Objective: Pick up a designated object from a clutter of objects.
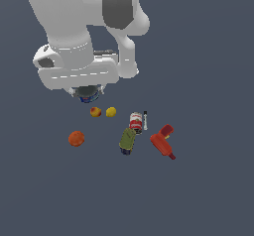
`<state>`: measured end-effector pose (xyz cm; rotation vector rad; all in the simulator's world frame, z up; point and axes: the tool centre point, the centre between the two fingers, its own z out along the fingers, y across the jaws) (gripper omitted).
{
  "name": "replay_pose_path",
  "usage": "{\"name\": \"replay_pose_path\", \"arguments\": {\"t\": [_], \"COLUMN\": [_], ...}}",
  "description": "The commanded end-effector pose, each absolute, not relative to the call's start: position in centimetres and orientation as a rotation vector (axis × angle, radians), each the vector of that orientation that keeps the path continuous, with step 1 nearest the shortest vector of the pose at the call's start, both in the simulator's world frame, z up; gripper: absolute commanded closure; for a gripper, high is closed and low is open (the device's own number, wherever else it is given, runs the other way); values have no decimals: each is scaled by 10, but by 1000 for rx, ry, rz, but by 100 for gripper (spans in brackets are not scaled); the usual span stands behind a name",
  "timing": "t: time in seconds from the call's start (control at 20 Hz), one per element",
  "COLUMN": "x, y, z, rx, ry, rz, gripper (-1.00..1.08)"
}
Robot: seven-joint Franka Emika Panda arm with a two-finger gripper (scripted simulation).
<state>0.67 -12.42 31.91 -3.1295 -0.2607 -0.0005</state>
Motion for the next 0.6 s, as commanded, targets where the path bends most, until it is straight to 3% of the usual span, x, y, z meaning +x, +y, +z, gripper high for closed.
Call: {"name": "replay_pose_path", "arguments": {"t": [0.0,0.55], "x": [-1,-11], "y": [-129,-139], "z": [337,368], "rx": [-3129,-3130], "ry": [-261,-262], "rz": [0,0], "gripper": [108,108]}}
